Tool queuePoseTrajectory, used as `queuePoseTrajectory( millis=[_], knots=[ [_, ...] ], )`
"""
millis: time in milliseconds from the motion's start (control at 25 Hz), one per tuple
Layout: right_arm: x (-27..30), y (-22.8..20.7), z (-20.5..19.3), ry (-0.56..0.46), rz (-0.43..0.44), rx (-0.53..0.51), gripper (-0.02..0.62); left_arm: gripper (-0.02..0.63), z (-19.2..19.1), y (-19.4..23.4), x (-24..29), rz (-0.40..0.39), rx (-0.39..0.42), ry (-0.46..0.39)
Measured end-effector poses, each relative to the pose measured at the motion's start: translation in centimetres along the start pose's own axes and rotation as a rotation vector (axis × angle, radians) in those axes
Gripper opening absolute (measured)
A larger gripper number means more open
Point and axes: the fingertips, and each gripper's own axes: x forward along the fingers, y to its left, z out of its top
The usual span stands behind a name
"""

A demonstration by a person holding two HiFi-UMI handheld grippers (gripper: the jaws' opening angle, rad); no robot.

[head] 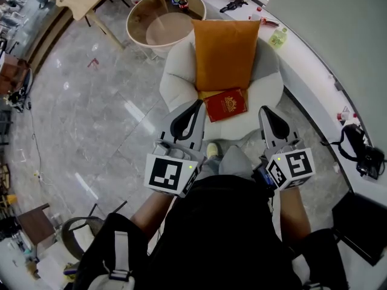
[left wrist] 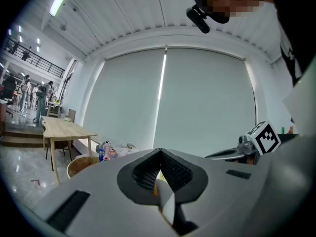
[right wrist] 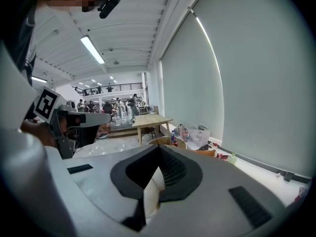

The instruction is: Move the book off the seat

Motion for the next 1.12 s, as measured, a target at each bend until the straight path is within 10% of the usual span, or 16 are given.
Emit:
queuePoseTrajectory(
  millis=[1120],
  knots=[
    [4.4, -5.5, -0.5, 0.05, 0.028, -0.019, 0.011, 0.011, -2.9, 3.8, 3.3, 0.124, -0.043, 0.077]
  ],
)
